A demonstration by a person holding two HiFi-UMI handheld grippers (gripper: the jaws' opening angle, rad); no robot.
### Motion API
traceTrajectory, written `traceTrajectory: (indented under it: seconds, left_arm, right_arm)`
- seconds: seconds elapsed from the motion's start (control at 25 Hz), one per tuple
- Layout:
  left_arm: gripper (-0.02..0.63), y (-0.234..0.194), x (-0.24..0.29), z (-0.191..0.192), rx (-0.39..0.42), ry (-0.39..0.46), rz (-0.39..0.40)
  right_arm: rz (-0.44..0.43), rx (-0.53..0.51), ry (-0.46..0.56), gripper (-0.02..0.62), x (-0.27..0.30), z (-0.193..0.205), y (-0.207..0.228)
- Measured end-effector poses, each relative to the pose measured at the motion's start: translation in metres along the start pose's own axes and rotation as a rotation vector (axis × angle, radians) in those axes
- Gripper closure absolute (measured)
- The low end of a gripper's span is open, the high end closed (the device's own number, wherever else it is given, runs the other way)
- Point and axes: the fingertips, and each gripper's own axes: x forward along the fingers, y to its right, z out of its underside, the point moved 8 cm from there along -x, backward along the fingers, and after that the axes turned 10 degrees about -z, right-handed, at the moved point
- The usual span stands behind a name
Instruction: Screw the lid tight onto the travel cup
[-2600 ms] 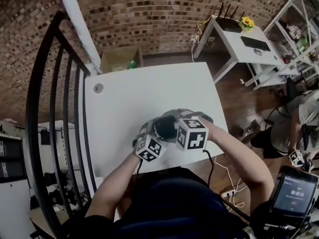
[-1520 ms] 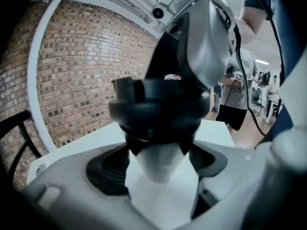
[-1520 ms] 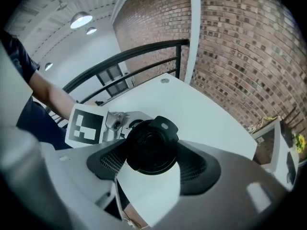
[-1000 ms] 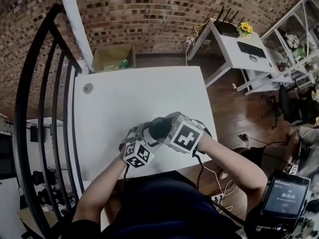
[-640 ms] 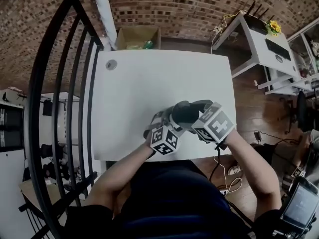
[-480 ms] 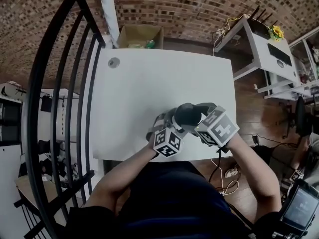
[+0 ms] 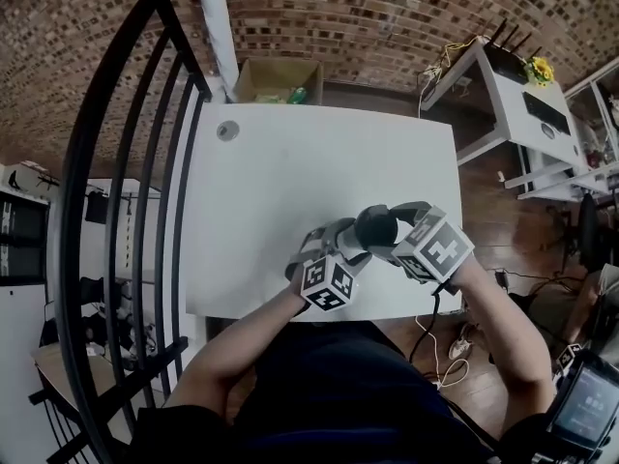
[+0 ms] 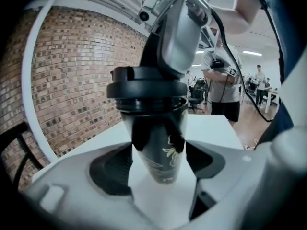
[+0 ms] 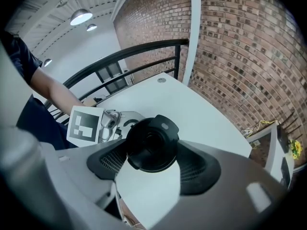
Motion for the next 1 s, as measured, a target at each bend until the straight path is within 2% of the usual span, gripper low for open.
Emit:
traceTrajectory:
  seconds: [0.12,0.24,0.4,0.52,0.64,0.8,0.88,0.92,1.0]
  left_arm:
    - [0.258,-0.001,-0.002,-0.002,0.0,0.01,0.015]
    - [0.241,-0.001,-0.007,-0.001,0.04,0.023,0.054]
    - [0.206,-0.006,-0.001,-0.006,0.135,0.035,0.151]
    - [0.204,-0.011,0.006,-0.007,0.157,0.03,0.216]
    - [0.221,-0.011,0.005,-0.007,0.106,0.024,0.187]
    - [0.218,-0.003,0.001,-0.006,-0.035,0.022,0.032]
    - [0.216,0.0,0.0,-0.006,-0.087,0.023,-0.018]
    - [0.215,0.001,-0.002,-0.006,-0.102,0.022,-0.017]
    - [0.186,0.002,-0.008,-0.007,-0.095,0.03,0.034]
  right_arm:
    - [-0.009,0.037,0.003,0.264,0.0,0.009,0.006]
    - [-0.01,0.022,-0.003,0.264,0.003,0.009,0.005]
    - [-0.042,-0.066,0.015,0.264,-0.002,-0.004,-0.005]
    - [-0.066,-0.145,-0.006,0.264,0.001,-0.002,-0.003]
    - [-0.045,-0.1,0.037,0.263,0.002,-0.001,-0.005]
    - [0.057,0.109,0.191,0.261,0.0,-0.001,-0.015]
    - [0.091,0.181,0.264,0.218,0.003,0.001,-0.014]
    - [0.106,0.187,0.278,0.207,0.002,0.002,-0.015]
    - [0.135,0.133,0.275,0.199,-0.004,0.005,-0.018]
